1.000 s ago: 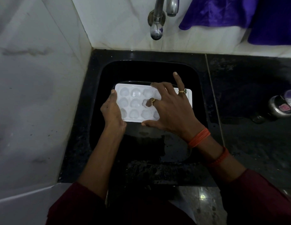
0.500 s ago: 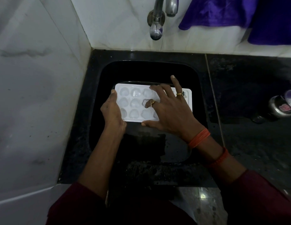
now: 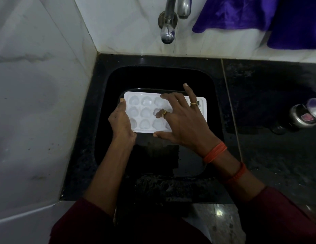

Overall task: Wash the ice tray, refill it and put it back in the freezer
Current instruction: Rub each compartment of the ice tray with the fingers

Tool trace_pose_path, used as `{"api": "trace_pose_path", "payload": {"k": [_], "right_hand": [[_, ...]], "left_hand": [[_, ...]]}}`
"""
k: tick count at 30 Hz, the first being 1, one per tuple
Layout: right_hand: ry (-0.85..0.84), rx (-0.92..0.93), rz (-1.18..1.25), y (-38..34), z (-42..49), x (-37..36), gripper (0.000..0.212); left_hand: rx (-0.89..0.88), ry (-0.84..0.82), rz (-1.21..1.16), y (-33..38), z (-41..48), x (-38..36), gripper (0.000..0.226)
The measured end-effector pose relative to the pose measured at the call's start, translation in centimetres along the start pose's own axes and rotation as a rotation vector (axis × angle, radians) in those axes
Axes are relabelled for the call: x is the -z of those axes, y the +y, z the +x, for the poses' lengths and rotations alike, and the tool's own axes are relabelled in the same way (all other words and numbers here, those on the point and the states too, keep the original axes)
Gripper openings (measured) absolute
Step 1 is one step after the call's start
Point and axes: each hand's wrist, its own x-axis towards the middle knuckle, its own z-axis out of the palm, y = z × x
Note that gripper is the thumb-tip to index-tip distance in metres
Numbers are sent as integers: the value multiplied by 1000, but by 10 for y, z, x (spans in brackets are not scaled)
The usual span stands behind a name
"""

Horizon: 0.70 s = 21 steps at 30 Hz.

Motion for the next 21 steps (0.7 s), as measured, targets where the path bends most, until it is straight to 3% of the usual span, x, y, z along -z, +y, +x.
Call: {"api": "trace_pose_path", "payload": {"k": [5,13,21], "right_hand": [[-21,19,-1,0,0,-5,69],[211,-101,88,0,7,-2,61],[197,-130,81,-1,11,-12,60]], "left_hand": [[12,2,1,-2,0,2,35],[17,-8,-18,-2,-3,2,28],[7,-12,-15,-4,-2,3,29]]}}
